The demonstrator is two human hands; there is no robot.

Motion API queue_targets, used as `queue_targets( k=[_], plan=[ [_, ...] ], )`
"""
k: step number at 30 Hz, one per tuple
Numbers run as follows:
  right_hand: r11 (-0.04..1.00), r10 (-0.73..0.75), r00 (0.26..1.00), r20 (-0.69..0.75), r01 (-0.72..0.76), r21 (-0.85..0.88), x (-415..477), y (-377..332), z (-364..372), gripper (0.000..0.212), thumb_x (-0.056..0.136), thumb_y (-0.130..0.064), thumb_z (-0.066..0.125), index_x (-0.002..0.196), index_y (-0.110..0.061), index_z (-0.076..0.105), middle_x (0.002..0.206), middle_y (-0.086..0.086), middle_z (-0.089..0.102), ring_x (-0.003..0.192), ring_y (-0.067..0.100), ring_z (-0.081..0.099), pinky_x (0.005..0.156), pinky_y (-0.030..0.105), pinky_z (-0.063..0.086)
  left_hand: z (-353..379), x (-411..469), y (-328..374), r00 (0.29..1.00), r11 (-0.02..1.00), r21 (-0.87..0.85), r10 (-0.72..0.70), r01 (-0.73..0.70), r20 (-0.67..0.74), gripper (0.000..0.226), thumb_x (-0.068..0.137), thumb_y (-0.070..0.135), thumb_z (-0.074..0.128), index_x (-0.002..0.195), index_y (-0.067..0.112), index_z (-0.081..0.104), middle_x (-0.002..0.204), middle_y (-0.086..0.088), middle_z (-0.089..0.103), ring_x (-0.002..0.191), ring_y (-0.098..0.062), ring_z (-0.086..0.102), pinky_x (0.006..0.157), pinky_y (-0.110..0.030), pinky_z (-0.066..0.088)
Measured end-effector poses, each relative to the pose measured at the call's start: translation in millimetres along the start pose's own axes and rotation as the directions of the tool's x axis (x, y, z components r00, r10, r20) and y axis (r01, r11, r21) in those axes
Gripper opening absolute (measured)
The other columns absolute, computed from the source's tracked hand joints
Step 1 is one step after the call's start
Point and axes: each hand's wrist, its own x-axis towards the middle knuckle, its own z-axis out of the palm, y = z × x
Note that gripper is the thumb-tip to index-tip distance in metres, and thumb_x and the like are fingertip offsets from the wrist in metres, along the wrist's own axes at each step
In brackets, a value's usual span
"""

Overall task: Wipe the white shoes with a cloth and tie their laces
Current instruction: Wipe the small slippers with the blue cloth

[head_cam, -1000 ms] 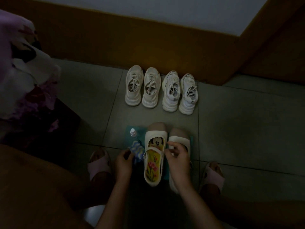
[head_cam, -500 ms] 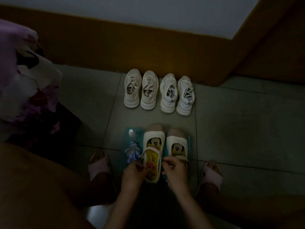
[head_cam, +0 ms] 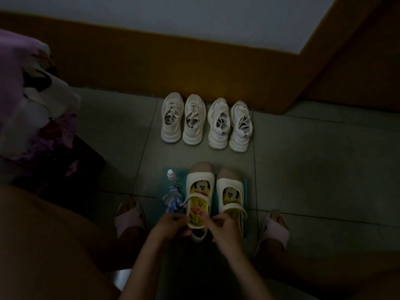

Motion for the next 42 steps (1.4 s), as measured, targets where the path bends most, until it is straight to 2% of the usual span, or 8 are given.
queue_targets(
  k=[3, 6, 13, 18, 27, 30, 37, 42],
  plan=[
    [0.995, 0.08, 0.988, 0.133, -0.087, 0.042, 0.3, -2.8, -4.5, 0.024, 0.083, -0.033, 0.068, 0.094, -0.013, 0.061, 0.087, 0.001, 0.066, 0.061, 0.008, 0.056, 0.047, 0.014, 0.04, 1.0, 0.5, -0.9, 0.999, 0.998, 0.055, 0.033, -0.033, -0.011, 0.01, 0.091, -0.001, 0.052, 0.086, -0.004, 0.061, 0.066, -0.01, 0.061, 0.048, -0.008, 0.059, 0.043, -0.014, 0.047],
    [0.996, 0.051, 0.993, 0.107, -0.058, 0.064, 2.4, 0.6, -1.9, 0.016, 0.078, -0.017, 0.073, 0.09, -0.012, 0.064, 0.083, 0.0, 0.065, 0.067, 0.008, 0.057, 0.053, 0.017, 0.04, 0.6, 6.6, -11.5, 0.994, 0.979, 0.196, 0.068, -0.05, -0.085, 0.013, 0.088, 0.0, 0.058, 0.076, 0.002, 0.061, 0.048, 0.001, 0.059, 0.037, -0.004, 0.054, 0.04, -0.016, 0.045],
    [0.998, 0.003, 0.992, -0.129, 0.006, 0.07, 0.7, 12.8, 9.8, 0.014, 0.074, -0.009, 0.075, 0.079, -0.015, 0.064, 0.075, -0.004, 0.065, 0.071, 0.007, 0.061, 0.06, 0.016, 0.042, 3.9, 15.3, -22.5, 0.929, 0.91, 0.398, 0.238, -0.111, -0.285, 0.012, 0.083, 0.014, 0.069, 0.075, 0.014, 0.059, 0.074, -0.005, 0.061, 0.073, -0.017, 0.058, 0.064, -0.023, 0.04],
    [0.997, -0.057, 0.975, -0.216, 0.064, 0.029, -4.8, 12.1, 15.8, 0.017, 0.078, -0.008, 0.072, 0.074, -0.02, 0.06, 0.071, -0.008, 0.062, 0.069, 0.008, 0.06, 0.056, 0.012, 0.039, 9.6, 16.5, -24.9, 0.926, 0.911, 0.396, 0.244, -0.117, -0.287, 0.015, 0.079, 0.012, 0.072, 0.073, 0.016, 0.059, 0.078, -0.006, 0.065, 0.077, -0.015, 0.059, 0.068, -0.023, 0.043],
    [0.994, -0.109, 0.955, -0.277, 0.098, -0.052, -8.5, 16.2, 35.9, 0.024, 0.083, -0.01, 0.067, 0.074, -0.029, 0.054, 0.074, -0.01, 0.06, 0.072, 0.003, 0.057, 0.061, 0.014, 0.042, 12.0, 14.0, -23.8, 0.9, 0.788, 0.61, 0.323, -0.085, -0.292, 0.015, 0.083, 0.021, 0.066, 0.087, 0.008, 0.069, 0.09, -0.01, 0.072, 0.084, -0.021, 0.067, 0.07, -0.026, 0.048],
    [0.981, -0.161, 0.943, -0.291, 0.122, -0.148, -7.3, 19.4, 42.1, 0.017, 0.084, -0.017, 0.066, 0.08, -0.03, 0.057, 0.08, -0.008, 0.063, 0.079, 0.01, 0.061, 0.07, 0.025, 0.05, 9.3, 14.3, -21.8, 0.897, 0.766, 0.638, 0.329, -0.072, -0.294, 0.014, 0.083, 0.022, 0.065, 0.088, 0.01, 0.068, 0.092, -0.009, 0.071, 0.086, -0.022, 0.066, 0.072, -0.028, 0.049],
    [0.877, -0.344, 0.877, -0.336, 0.173, -0.447, 0.6, 24.2, 42.1, 0.01, 0.079, -0.021, 0.07, 0.08, -0.027, 0.062, 0.078, -0.009, 0.061, 0.082, 0.011, 0.055, 0.07, 0.025, 0.039, 9.3, 13.7, -20.8, 0.908, 0.772, 0.629, 0.32, -0.085, -0.27, 0.015, 0.078, 0.017, 0.069, 0.09, 0.01, 0.067, 0.094, -0.007, 0.071, 0.087, -0.02, 0.066, 0.072, -0.026, 0.048],
    [0.831, -0.314, 0.907, -0.28, 0.12, -0.543, 7.9, 21.9, 39.0, 0.01, 0.076, -0.024, 0.072, 0.082, -0.026, 0.064, 0.106, -0.004, 0.056, 0.111, 0.018, 0.047, 0.091, 0.034, 0.044, 9.0, 15.7, -21.6, 0.916, 0.809, 0.582, 0.289, -0.077, -0.279, 0.018, 0.078, 0.012, 0.068, 0.095, 0.008, 0.067, 0.097, -0.009, 0.07, 0.084, -0.017, 0.063, 0.071, -0.023, 0.046]
  ],
)
